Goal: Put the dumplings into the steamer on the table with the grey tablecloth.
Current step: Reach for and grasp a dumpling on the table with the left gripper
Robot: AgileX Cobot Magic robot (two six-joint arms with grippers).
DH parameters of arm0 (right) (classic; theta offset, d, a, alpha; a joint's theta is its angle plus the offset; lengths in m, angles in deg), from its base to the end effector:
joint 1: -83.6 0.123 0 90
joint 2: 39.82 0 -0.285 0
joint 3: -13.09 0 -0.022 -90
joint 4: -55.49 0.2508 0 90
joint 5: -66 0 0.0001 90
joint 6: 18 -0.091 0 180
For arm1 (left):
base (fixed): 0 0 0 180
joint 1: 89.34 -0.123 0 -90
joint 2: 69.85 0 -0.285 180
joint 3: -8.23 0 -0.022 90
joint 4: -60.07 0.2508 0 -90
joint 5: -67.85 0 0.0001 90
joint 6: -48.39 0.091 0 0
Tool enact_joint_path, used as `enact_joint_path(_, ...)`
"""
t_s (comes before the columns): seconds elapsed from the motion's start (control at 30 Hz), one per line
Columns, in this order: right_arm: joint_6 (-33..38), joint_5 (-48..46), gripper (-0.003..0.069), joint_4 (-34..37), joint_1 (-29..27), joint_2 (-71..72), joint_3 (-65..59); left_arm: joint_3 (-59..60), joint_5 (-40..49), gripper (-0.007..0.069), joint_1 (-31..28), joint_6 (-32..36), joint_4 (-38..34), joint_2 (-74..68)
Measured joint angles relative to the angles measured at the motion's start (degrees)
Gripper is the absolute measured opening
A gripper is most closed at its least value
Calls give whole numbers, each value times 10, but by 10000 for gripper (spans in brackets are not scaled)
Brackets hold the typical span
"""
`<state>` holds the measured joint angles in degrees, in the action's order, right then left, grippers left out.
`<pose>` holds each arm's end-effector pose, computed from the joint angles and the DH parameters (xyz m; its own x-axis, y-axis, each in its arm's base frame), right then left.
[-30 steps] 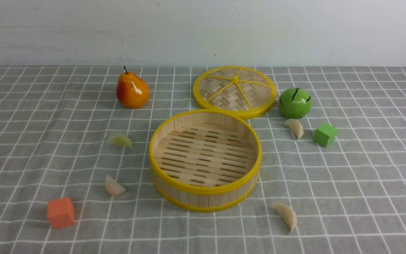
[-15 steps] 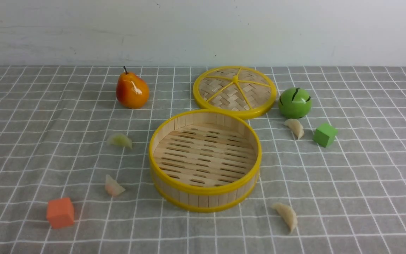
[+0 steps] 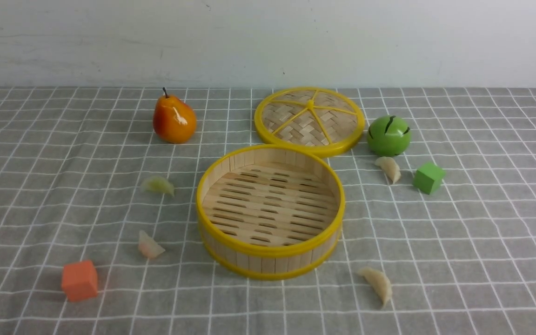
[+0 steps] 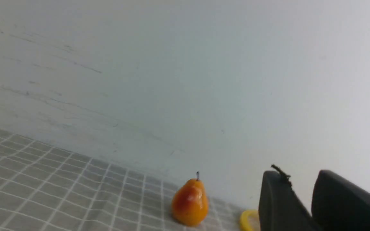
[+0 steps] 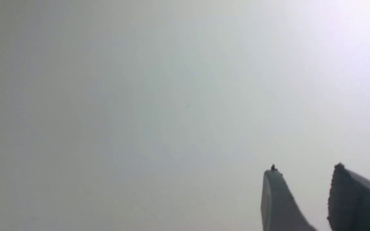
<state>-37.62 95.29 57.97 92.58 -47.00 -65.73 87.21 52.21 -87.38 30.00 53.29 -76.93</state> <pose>0.0418 0.0047 0.2479 0.4517 0.4470 -0.7721 -0.3297 0.8878 0.3211 0.0517 0.0011 0.2275 0.3004 -0.4317 -0.8505 0.1442 0.9020 -0.4069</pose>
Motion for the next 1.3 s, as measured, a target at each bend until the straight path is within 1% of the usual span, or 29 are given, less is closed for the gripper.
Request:
enact_joint_path(0.03, -31, 18, 239, 0, 0, 0, 0, 0, -13, 162, 0, -40, -6, 0)
enact_joint_path(0.07, -51, 28, 239, 1, 0, 0, 0, -1, -22, 154, 0, -59, -6, 0)
enact_joint_path(0.13, -66, 32, 230, 11, 0, -2, 0, -16, -21, 119, 0, -83, 4, 0)
enact_joint_path(0.17, -69, 31, 218, 17, 0, -6, 3, -30, -18, 91, 0, -88, 13, 0)
enact_joint_path(0.2, -71, 23, 199, 24, 0, -17, 13, -58, -8, 40, 0, -92, 30, -2)
enact_joint_path(0.23, -74, 6, 166, 27, 0, -32, 30, -88, 9, -5, 0, -94, 46, -9)
enact_joint_path(0.3, -73, -25, 94, 24, 0, -59, 64, -140, 37, -14, 0, -96, 61, -35)
enact_joint_path(0.33, -60, -50, 41, 9, 0, -84, 99, -186, 69, -15, 0, -97, 68, -71)
enact_joint_path(0.37, -55, -59, 25, 3, 0, -93, 110, -204, 81, -15, 0, -97, 68, -83)
enact_joint_path(0.4, -30, -98, -8, -25, 0, -128, 147, -237, 99, -15, 0, -97, 73, -130)
enact_joint_path(0.5, 30, -168, -15, -71, 0, -202, 207, -282, 105, -15, 0, -99, 76, -231)
enact_joint_path(0.53, 58, -205, -13, -91, 0, -245, 229, -294, 99, -15, 0, -104, 75, -281)
enact_joint_path(0.6, 88, -264, -8, -111, 0, -296, 255, -311, 108, -15, 0, -124, 75, -357)
enact_joint_path(0.63, 98, -307, -6, -117, 0, -333, 269, -324, 131, -15, 0, -136, 77, -396)
enact_joint_path(0.7, 101, -351, -5, -117, 2, -366, 279, -343, 175, -15, 3, -147, 82, -441)
enact_joint_path(0.73, 102, -394, -5, -114, 6, -396, 294, -375, 241, -15, 11, -153, 86, -492)
enact_joint_path(0.8, 104, -468, -5, -102, 16, -446, 312, -434, 336, -15, 32, -154, 86, -568)
enact_joint_path(0.87, 105, -512, -5, -90, 25, -489, 325, -481, 397, -15, 52, -145, 86, -627)
enact_joint_path(0.93, 105, -530, -5, -75, 35, -528, 335, -529, 419, -15, 76, -130, 87, -692)
enact_joint_path(1.0, 106, -538, -3, -65, 47, -554, 345, -559, 421, -10, 91, -125, 85, -738)
enact_joint_path(1.03, 109, -545, -3, -58, 55, -567, 354, -582, 423, 2, 99, -122, 81, -774)
enact_joint_path(1.1, 120, -557, -3, -54, 71, -586, 372, -613, 428, 53, 108, -121, 75, -822)
enact_joint_path(1.13, 129, -568, -2, -53, 81, -597, 383, -642, 433, 103, 111, -121, 73, -865)
enact_joint_path(1.17, 134, -572, -1, -52, 88, -603, 389, -655, 435, 132, 111, -121, 73, -883)
enact_joint_path(1.2, 136, -576, -1, -50, 93, -608, 393, -673, 438, 174, 111, -121, 72, -907)
enact_joint_path(1.23, 141, -581, -1, -49, 99, -613, 398, -695, 441, 230, 111, -121, 72, -937)
enact_joint_path(1.27, 145, -584, -1, -48, 105, -617, 400, -722, 443, 308, 111, -121, 72, -971)
enact_joint_path(1.3, 147, -585, -1, -48, 107, -618, 401, -745, 445, 350, 111, -121, 72, -999)
